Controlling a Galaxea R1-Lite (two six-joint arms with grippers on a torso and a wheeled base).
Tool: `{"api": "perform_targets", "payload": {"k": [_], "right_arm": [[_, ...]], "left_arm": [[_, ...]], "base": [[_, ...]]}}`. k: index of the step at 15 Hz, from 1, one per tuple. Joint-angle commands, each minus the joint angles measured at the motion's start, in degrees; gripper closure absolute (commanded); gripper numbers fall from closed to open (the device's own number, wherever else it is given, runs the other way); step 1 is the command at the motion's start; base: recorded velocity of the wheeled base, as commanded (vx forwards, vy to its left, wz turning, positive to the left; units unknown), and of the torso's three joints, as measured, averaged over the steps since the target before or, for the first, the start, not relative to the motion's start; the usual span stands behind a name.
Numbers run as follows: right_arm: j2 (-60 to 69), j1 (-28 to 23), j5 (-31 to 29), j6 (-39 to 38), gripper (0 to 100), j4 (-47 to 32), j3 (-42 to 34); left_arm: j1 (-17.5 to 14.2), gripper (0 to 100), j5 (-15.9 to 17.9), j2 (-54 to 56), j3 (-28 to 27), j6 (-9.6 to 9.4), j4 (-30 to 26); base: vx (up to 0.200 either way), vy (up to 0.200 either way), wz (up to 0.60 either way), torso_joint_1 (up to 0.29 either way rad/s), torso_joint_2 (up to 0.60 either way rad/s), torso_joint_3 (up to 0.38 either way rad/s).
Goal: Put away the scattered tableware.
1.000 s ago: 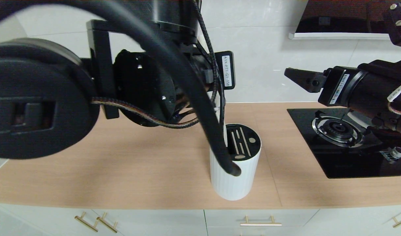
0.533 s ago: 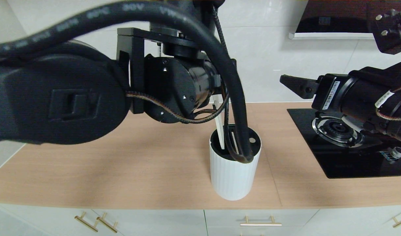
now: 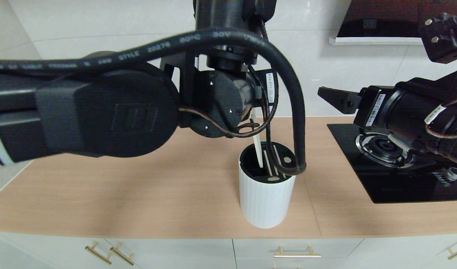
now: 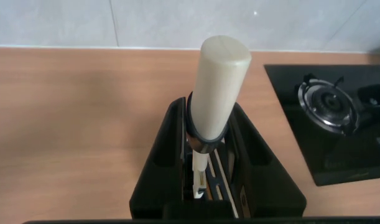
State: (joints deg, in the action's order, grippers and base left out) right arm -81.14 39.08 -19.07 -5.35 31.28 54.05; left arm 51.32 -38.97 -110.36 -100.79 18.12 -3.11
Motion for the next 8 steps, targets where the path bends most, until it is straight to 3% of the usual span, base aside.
{"api": "perform_targets", "payload": {"k": [1,4,6,8], "right_arm": [[0.0,0.0,0.0,0.0,0,0.0,0.0],[-0.1,0.0,0.0,0.0,0,0.0,-0.1],[-0.1,0.0,0.0,0.0,0,0.0,-0.1],[-0.2,0.0,0.0,0.0,0,0.1,-0.1]], "left_arm": [[0.0,100,-0.1,-1.3,-0.2,0.08,0.0],[0.0,100,-0.1,-2.0,0.1,0.25,0.0],[0.1,100,-0.1,-3.4,0.3,1.92,-0.1],[0.1,100,-0.1,-4.2,1.7,2.45,-0.1]], "base": [[0.0,0.0,0.0,0.0,0.0,0.0],[0.0,0.0,0.0,0.0,0.0,0.0],[0.0,0.0,0.0,0.0,0.0,0.0],[0.0,0.0,0.0,0.0,0.0,0.0]]}}
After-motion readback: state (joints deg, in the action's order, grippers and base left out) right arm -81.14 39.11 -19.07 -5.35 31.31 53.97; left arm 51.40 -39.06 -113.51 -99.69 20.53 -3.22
